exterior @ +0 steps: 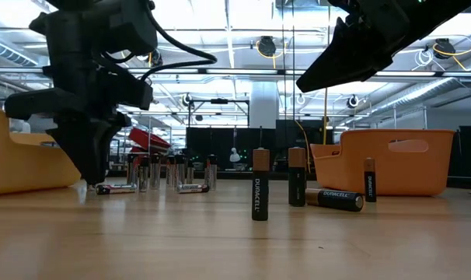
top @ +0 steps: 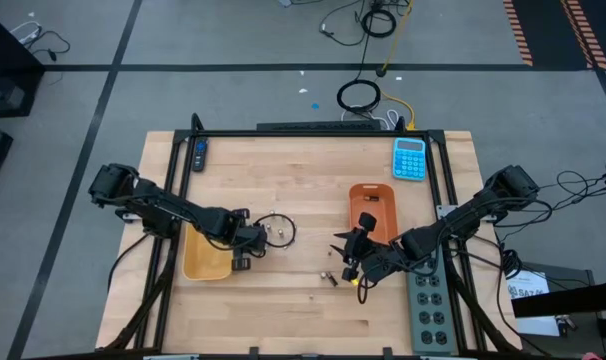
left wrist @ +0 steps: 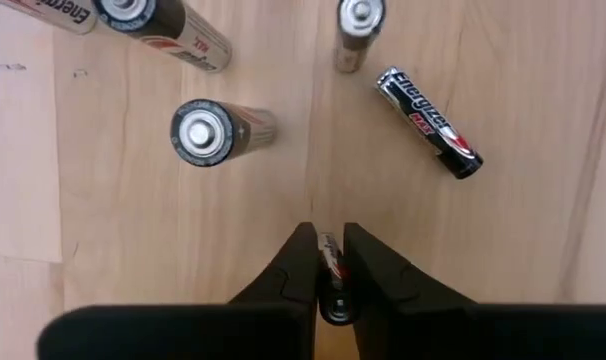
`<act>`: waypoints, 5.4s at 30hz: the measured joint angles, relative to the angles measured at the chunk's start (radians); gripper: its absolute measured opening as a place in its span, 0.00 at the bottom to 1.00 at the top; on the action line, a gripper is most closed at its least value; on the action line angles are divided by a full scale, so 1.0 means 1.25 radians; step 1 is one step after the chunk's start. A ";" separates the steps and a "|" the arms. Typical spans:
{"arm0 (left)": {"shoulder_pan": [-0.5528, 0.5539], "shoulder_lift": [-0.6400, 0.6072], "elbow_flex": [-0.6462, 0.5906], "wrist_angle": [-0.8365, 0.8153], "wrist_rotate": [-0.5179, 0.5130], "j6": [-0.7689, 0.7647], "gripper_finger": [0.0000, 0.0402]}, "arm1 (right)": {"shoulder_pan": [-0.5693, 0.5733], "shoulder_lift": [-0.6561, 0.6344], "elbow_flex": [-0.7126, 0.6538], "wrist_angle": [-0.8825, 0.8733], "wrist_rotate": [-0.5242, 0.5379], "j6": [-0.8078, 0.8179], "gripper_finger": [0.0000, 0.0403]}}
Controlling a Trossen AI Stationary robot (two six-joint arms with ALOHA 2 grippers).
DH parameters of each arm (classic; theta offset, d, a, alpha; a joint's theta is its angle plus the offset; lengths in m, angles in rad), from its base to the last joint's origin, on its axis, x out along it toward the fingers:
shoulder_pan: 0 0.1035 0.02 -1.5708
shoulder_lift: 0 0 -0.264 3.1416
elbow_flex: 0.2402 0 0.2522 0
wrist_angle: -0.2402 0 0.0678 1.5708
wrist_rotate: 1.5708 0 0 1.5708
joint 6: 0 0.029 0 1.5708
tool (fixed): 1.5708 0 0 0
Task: Sort batteries
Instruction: Put the silver battery into the yellow bin
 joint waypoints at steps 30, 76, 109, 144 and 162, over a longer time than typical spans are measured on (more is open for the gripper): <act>-0.069 -0.144 -0.051 -0.281 0.106 -0.205 0.11 | 0.000 0.013 -0.001 0.001 -0.001 0.006 0.33; 0.020 -0.032 0.115 -0.110 -0.066 0.030 0.56 | 0.000 0.013 0.000 0.017 -0.002 -0.006 0.33; 0.074 0.105 0.114 0.004 -0.029 0.063 0.49 | 0.010 0.013 0.000 0.009 -0.001 -0.003 0.33; -0.054 -0.151 0.115 -0.491 0.118 -0.222 0.13 | 0.010 0.013 0.000 0.008 0.018 -0.014 0.33; -0.071 -0.139 -0.056 -0.407 0.211 -0.317 0.56 | 0.013 0.013 0.000 0.018 0.013 -0.030 0.33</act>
